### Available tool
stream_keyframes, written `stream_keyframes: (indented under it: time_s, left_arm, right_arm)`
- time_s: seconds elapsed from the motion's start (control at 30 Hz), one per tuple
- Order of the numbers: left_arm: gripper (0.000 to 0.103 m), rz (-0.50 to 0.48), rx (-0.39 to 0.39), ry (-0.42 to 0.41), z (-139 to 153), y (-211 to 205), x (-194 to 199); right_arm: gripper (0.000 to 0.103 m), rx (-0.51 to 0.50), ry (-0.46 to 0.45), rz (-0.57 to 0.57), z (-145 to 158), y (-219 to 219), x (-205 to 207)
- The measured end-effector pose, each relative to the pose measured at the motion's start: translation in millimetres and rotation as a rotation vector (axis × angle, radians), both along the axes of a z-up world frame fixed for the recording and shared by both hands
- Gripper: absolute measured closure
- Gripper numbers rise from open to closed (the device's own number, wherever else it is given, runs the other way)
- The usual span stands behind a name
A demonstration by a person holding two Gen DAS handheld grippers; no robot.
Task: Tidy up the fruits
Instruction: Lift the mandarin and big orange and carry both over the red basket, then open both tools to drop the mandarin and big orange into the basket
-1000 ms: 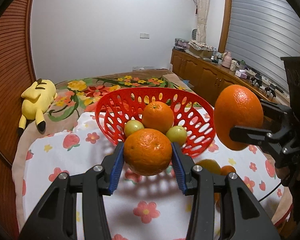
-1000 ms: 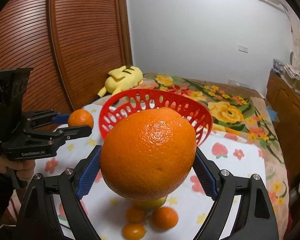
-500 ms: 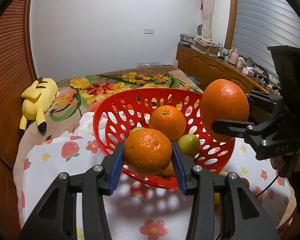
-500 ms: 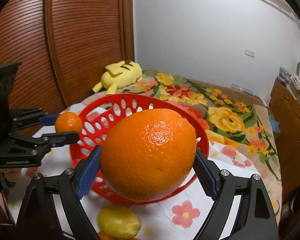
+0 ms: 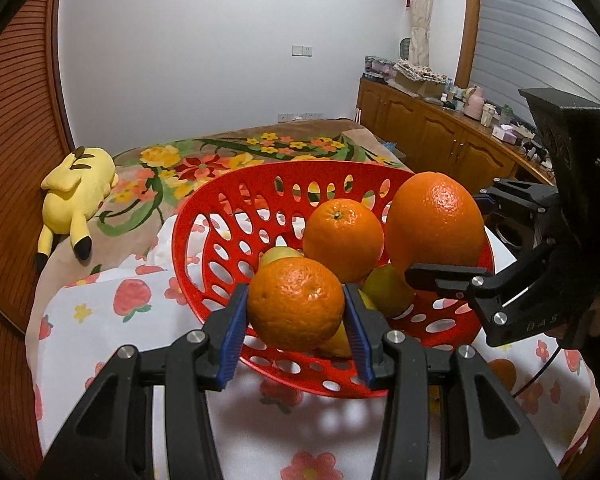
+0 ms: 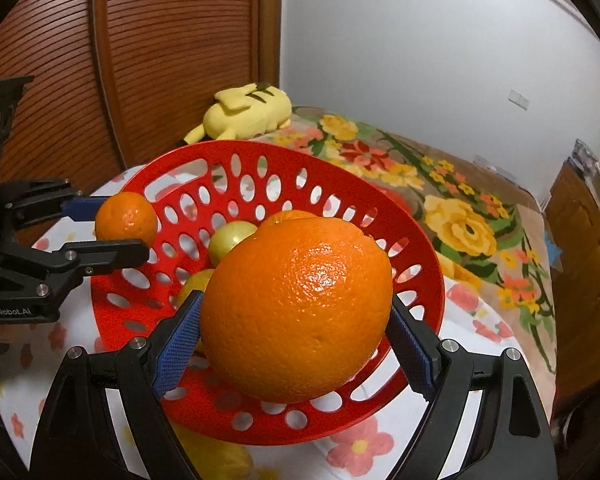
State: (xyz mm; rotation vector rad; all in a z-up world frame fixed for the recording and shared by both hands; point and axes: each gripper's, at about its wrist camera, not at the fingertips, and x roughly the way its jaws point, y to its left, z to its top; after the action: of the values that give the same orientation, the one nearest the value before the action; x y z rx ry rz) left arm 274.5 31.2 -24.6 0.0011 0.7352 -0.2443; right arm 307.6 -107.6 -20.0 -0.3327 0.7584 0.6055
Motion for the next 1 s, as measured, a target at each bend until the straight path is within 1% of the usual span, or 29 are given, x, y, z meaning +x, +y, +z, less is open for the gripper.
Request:
stream_keyframes:
  time_s: [0.3,0.5,0.6,0.83,0.9,1.0]
  left_arm:
    - [0.058,0.008,0.016,0.013,-2.3,-3.9,9.3]
    - [0.058,0.016,0.021,0.028,-5.2,-3.8,16.8]
    - [0.058,0.017,0.023,0.029,-5.6,-4.4,18.6]
    - [0.058,0.021,0.023,0.034,-6.9,-5.0,26.0]
    - [0.058,0.02,0.027,0.032,-7.3,-5.5,25.9]
    - [0.058,0.019,0.026,0.032,-7.8,-6.5,26.0]
  right_arm:
    - [0.013,0.008,0.014,0.009,-2.3,-2.9,4.8]
    - [0.013,0.03,0.03,0.008,-4.4,-6.5,8.1]
    - [0.013,0.025,0.025,0.018,-4.2,-4.7,7.0]
    - [0.013,0.039,0.039,0.01,-3.7,-4.2,11.8]
    - [0.012,0.043,0.025,-0.002,-1.4,-5.1,14.1]
    - [0.012,0.069,0.04,-0.019,0.3,-8.8,20.7]
